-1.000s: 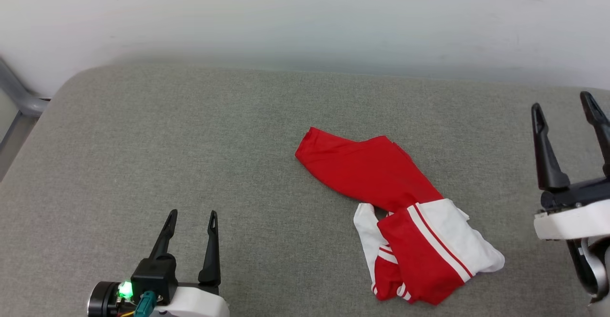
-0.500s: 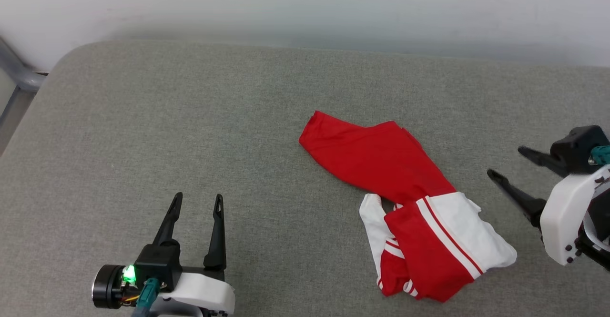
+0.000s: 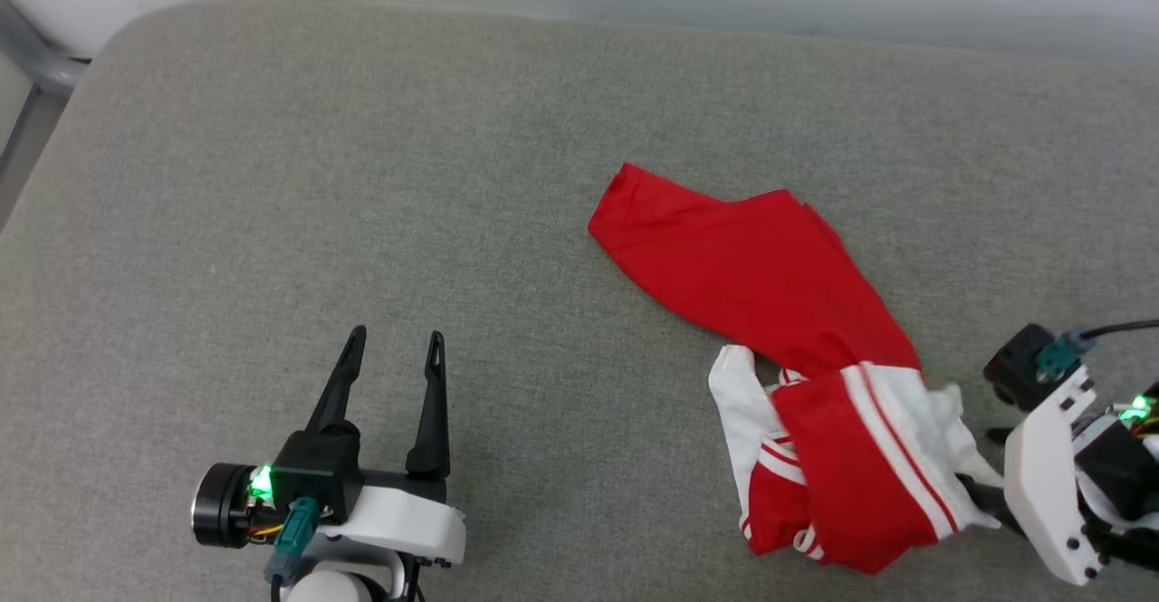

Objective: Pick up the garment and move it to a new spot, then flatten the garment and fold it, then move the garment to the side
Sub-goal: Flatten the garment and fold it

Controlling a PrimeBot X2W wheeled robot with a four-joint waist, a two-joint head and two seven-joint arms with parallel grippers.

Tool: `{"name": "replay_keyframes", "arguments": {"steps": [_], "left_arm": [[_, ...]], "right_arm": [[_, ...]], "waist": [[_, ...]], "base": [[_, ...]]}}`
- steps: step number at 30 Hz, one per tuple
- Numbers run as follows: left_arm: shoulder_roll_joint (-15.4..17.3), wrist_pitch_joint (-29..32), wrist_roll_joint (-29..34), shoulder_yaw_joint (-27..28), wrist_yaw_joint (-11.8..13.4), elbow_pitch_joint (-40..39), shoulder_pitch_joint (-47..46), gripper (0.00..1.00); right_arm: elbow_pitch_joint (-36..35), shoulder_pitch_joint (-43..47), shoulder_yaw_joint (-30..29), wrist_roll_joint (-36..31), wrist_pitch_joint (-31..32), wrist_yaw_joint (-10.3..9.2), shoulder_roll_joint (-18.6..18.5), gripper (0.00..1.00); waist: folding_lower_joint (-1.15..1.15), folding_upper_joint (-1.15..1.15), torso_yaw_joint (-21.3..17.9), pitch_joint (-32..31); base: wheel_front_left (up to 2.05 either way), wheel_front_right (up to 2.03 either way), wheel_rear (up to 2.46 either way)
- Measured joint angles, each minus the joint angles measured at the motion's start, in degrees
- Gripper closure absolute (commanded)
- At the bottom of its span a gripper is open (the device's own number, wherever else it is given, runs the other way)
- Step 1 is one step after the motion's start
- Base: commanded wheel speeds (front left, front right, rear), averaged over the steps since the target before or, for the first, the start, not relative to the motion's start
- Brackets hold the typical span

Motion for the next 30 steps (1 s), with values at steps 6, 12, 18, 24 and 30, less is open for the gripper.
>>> {"name": "replay_keyframes", "arguments": {"steps": [6, 12, 18, 24, 30], "left_arm": [[-0.01, 0.0, -0.58, -1.07, 0.53, 0.07, -1.04, 0.0], [-0.02, 0.0, -0.62, -0.46, 1.01, 0.14, -1.05, 0.0], [-0.03, 0.0, -0.37, -0.2, 0.96, 0.38, -1.02, 0.0], [-0.03, 0.0, -0.01, 0.56, 0.8, 0.56, 0.24, 0.0], [-0.03, 0.0, 0.03, 1.58, 0.75, 0.35, 1.63, 0.0]], "right_arm": [[4.94, -1.05, 5.35, 0.03, -1.2, -0.03, 0.24, 0.0], [6.9, -2.96, 9.38, 0.38, -5.24, -0.14, 0.48, 1.0], [8.95, -4.33, 9.59, 0.83, -12.26, -0.02, 2.58, 1.0], [10.6, -3.82, 3.75, 2.52, -20.31, 0.01, 2.21, 1.0], [13.55, 1.65, -3.45, 4.67, -25.07, 0.01, 0.75, 1.0]], "waist": [[-0.01, 0.0, 1.2, 2.02], [-0.02, 0.0, 0.73, 2.08], [0.0, 0.0, -0.9, 0.76], [0.0, 0.0, -2.24, -1.74], [0.0, 0.0, -3.85, -3.4]], "base": [[0.0, 0.0, 0.0], [0.0, 0.0, 0.0], [0.0, 0.0, 0.0], [0.0, 0.0, 0.0], [0.0, 0.0, 0.0]]}}
